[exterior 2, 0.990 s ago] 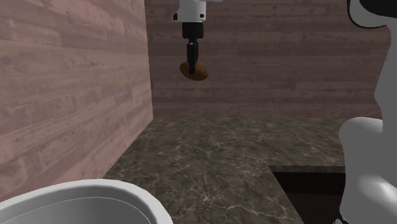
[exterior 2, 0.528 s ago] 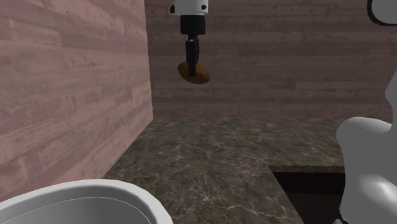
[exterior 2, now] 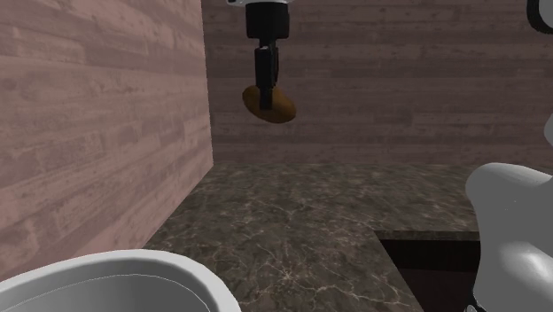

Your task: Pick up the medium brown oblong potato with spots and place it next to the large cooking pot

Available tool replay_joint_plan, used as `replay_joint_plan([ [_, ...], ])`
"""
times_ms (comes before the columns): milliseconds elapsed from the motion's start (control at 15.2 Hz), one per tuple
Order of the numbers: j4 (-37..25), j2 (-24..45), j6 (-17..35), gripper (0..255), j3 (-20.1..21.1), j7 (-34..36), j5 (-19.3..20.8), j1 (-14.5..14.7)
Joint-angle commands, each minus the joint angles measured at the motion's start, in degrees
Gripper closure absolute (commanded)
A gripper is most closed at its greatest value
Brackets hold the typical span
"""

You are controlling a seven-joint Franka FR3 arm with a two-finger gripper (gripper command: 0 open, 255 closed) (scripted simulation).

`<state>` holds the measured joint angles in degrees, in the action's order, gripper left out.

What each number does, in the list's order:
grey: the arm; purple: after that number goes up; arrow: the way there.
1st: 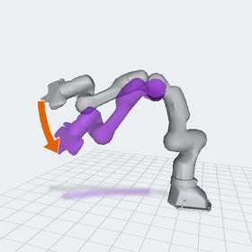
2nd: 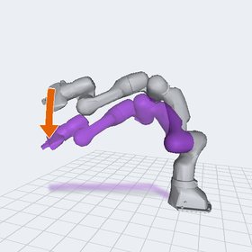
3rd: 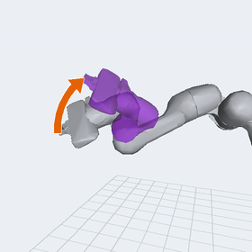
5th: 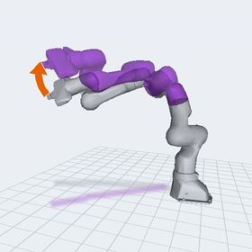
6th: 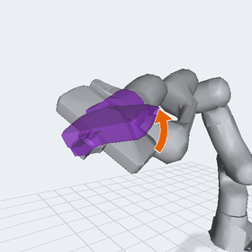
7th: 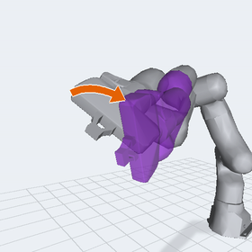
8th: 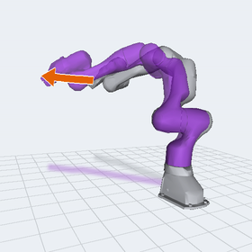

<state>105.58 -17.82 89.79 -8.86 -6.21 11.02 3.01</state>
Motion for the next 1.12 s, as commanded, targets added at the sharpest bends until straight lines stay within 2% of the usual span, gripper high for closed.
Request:
replay_joint_plan([
  [0,0.9,-0.9,-0.4,255,1.8,2.7,-0.3,0.9],
  [660,1.3,-1.6,-3.1,255,11.6,16.8,-3.4,5.8],
  [1056,6.1,-2.6,0.7,255,11.9,17.7,-3.6,6.0],
])
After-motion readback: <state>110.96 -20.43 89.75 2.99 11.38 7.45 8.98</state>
